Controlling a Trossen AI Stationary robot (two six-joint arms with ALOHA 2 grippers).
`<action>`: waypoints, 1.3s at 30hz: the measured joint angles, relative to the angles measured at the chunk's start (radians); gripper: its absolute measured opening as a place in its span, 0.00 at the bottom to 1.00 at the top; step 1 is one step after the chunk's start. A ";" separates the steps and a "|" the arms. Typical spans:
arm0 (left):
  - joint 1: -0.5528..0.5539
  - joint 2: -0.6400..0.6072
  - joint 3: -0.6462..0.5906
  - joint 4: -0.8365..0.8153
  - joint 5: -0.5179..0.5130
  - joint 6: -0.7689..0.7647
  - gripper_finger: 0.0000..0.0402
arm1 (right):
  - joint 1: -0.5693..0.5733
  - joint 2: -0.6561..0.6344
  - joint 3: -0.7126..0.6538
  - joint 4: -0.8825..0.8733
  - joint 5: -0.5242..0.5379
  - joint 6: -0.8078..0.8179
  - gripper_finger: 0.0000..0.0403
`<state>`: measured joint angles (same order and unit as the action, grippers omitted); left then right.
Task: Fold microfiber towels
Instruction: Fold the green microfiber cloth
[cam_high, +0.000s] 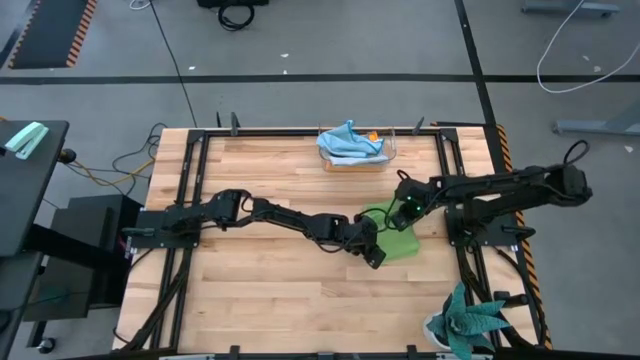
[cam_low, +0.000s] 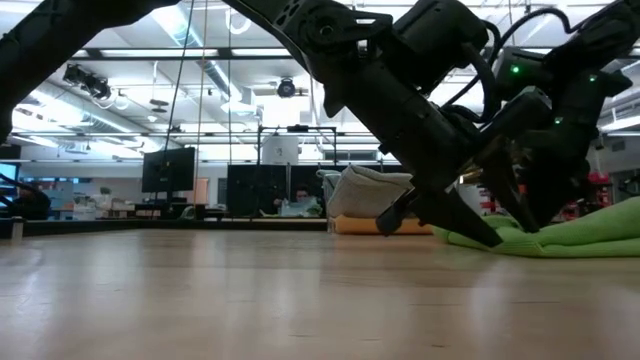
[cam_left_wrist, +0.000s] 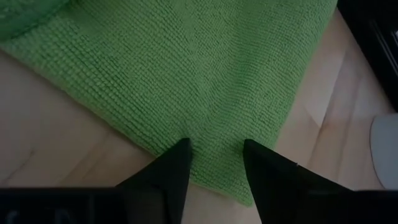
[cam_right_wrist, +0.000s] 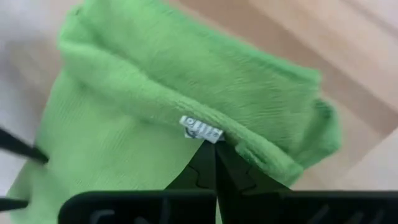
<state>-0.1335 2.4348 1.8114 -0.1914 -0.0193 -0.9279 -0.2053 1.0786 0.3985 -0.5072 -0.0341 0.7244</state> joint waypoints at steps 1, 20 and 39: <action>-0.001 0.000 0.000 0.000 0.000 0.000 0.39 | -0.015 0.000 0.000 0.000 0.000 -0.008 0.00; -0.015 0.002 -0.003 -0.006 0.007 0.005 0.05 | -0.188 -0.015 0.031 0.144 -0.117 -0.062 0.00; 0.004 0.006 -0.004 0.046 0.008 0.031 0.09 | 0.140 0.037 0.128 -0.044 -0.072 -0.011 0.00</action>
<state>-0.1291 2.4405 1.8072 -0.1454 -0.0113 -0.8967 -0.0656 1.1158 0.5261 -0.5511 -0.1061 0.7136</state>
